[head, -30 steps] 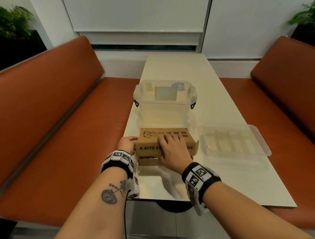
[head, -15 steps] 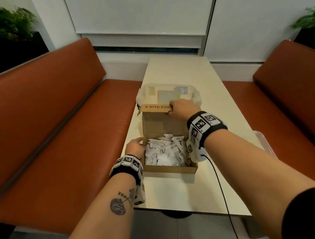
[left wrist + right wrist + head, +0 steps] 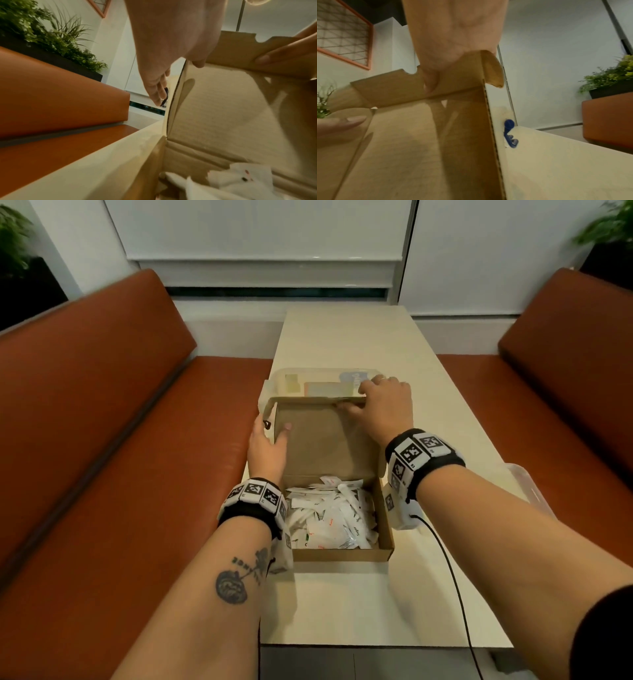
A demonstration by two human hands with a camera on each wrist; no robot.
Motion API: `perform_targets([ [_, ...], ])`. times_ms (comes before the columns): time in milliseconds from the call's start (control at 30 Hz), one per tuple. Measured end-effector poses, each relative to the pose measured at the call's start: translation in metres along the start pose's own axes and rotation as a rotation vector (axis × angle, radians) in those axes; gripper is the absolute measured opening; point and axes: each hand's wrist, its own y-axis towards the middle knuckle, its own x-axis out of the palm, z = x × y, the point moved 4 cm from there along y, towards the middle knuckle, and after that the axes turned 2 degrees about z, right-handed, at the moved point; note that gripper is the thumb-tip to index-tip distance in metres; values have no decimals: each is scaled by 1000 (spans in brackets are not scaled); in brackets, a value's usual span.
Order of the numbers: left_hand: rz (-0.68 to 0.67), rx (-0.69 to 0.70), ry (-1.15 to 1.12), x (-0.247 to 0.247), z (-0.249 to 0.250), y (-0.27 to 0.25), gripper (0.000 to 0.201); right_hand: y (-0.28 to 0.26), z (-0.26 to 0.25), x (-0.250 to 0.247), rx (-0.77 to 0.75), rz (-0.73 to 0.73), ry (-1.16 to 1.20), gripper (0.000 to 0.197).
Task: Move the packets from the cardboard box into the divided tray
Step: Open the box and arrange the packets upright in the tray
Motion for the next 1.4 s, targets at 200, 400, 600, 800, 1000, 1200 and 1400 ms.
perform_targets([
  [200, -28, -15, 39, 8, 3, 24, 81, -15, 26, 8, 252, 67, 544, 67],
  [400, -34, -98, -87, 15, 1, 30, 70, -29, 44, 39, 691, 0, 1065, 65],
  [600, -5, -138, -158, 13, 1, 31, 63, -31, 44, 53, 862, -127, 1296, 73],
  [800, -177, -153, -232, 17, 5, 41, 90, -25, 62, 53, 919, -94, 1393, 66],
  [1000, -250, -168, -262, 25, 12, 53, 77, -16, 74, 53, 957, -99, 1425, 69],
  [1200, -294, -231, -282, 32, 10, 59, 82, -14, 79, 59, 966, -89, 1419, 66],
  [1400, -133, -229, -263, 27, 1, 47, 66, -26, 75, 63, 970, -40, 1316, 63],
])
